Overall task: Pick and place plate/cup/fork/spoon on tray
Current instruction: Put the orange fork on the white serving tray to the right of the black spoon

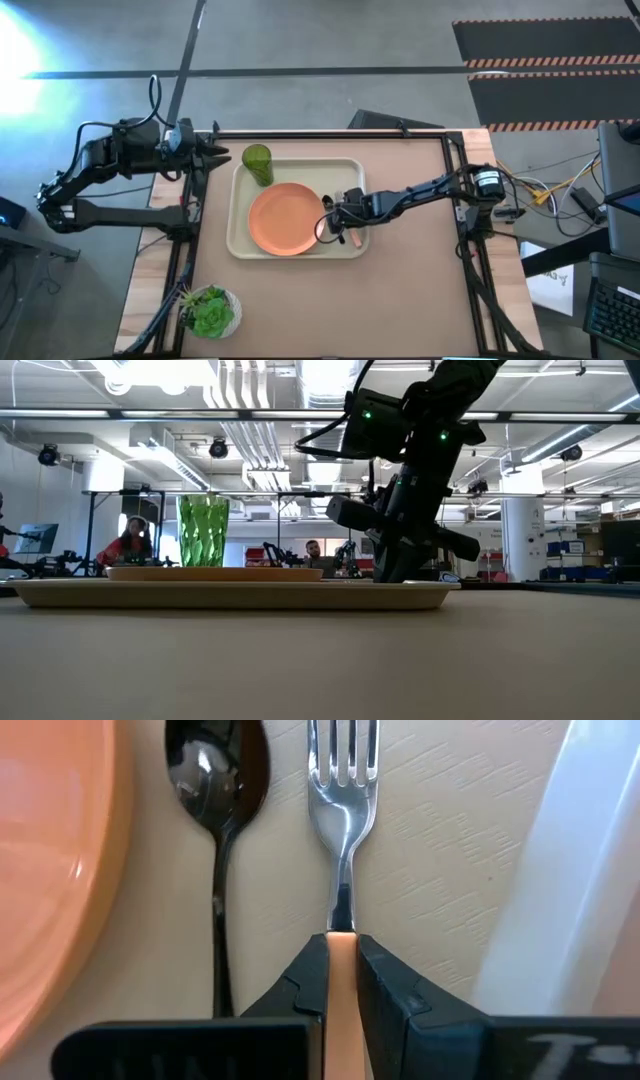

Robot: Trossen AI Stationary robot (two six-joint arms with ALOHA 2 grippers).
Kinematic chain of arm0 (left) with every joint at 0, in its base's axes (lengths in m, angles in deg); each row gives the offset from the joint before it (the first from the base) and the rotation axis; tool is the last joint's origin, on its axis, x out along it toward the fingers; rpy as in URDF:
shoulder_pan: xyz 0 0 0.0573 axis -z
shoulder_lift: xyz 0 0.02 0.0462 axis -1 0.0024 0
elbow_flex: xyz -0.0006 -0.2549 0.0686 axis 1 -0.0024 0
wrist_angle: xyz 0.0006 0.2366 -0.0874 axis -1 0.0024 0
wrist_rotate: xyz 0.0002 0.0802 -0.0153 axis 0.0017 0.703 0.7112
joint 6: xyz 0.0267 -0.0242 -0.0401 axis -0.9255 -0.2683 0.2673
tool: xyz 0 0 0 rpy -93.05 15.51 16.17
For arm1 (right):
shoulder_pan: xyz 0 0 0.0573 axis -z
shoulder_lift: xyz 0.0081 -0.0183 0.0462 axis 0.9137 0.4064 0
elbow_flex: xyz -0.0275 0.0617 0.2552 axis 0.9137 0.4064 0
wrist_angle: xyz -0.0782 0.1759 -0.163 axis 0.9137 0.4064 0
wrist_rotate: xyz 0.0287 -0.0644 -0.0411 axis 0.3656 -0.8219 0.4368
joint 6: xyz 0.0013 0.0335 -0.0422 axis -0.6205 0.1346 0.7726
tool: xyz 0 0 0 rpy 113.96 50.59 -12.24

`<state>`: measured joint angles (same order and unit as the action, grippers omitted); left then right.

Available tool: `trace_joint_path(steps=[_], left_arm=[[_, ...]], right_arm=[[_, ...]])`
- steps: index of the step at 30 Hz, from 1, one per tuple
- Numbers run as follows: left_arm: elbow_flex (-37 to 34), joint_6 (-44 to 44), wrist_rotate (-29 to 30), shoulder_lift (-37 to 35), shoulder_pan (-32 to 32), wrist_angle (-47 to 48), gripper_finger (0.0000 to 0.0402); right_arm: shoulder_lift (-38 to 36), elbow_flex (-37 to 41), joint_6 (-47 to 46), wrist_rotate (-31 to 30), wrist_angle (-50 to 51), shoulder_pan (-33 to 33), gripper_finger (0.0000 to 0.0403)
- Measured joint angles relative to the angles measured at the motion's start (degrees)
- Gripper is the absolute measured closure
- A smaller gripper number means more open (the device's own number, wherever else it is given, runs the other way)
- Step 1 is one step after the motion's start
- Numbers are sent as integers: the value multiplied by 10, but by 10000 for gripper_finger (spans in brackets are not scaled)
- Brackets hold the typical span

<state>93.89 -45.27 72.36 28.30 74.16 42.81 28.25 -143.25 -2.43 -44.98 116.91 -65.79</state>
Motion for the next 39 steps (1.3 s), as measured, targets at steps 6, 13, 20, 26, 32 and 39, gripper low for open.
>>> trace_joint_path(steps=[6,13,20,26,32,39], left_arm=[[0,0,0,0,0,0,323],[0,-2,0,0,0,0,323],[0,-2,0,0,0,0,323],[0,-2,0,0,0,0,323],[0,-3,0,0,0,0,323],[0,-2,0,0,0,0,323]], right_arm=[[0,0,0,-9,2,6,379],[2,1,-53,-56,8,12,379],[3,8,-120,-89,9,9,380],[3,13,-166,-95,8,-10,380],[3,14,-195,-105,8,-34,380],[3,14,-203,-112,6,-40,380]])
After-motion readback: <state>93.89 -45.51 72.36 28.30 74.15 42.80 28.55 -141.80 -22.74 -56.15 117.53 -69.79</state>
